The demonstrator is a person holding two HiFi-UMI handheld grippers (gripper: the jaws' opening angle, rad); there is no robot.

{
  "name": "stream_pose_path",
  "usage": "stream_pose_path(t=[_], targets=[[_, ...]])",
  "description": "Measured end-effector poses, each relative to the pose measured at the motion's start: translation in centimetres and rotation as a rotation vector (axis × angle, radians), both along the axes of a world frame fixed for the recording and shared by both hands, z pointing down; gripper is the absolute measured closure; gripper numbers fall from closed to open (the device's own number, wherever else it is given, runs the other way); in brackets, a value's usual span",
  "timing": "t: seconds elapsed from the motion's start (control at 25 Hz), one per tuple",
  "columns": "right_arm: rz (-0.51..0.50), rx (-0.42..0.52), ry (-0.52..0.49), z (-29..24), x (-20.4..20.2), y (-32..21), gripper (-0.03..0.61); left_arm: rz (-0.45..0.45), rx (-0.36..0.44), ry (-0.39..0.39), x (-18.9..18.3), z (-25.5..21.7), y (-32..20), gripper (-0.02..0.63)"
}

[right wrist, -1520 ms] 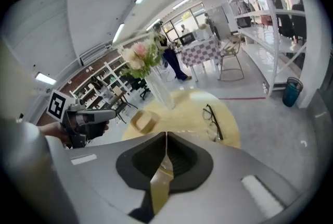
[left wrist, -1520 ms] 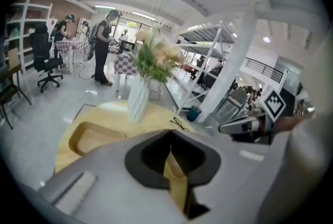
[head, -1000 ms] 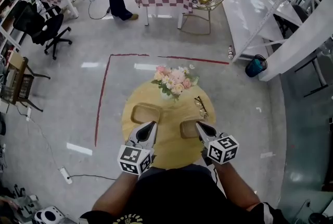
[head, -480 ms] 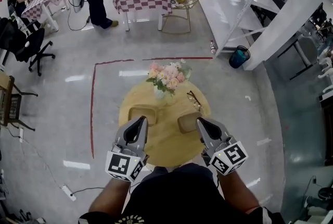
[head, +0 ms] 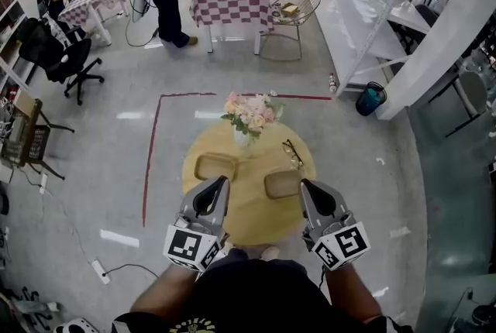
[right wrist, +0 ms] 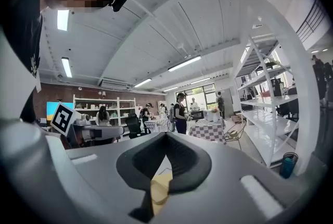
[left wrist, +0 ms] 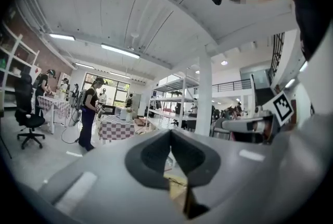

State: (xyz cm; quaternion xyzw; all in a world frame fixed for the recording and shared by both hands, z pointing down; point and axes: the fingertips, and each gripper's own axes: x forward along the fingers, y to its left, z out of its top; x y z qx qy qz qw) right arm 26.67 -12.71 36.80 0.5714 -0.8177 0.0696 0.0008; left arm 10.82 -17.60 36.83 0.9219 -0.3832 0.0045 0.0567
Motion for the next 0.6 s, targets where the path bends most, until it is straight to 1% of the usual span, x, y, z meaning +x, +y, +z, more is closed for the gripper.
stream_pose_path(t=[0.2, 0.4, 0.48, 0.6], targets=[[-0.059, 0.033, -0.015, 0.3, 0.3, 1.2, 0.578, -0.083, 0.037, -0.046, -0.4, -0.8, 2.7, 0.612], [-0.097, 0.024, -0.010, -0.2, -0.4, 1.1, 0.578, -0.171, 0.015, -0.051, -2.4, -1.7, 3.7, 0.612], [-0.096, 0.021, -0.008, -0.2, -0.9, 1.6, 0.578, -0.176, 0.010, -0.052, -2.9, -1.6, 3.8, 0.612], [-0.072, 0.023, 0.006, 0.4, -1.0, 2.0, 0.578, -0.150, 0.031, -0.061, -2.6, -0.9, 3.4, 0.612]])
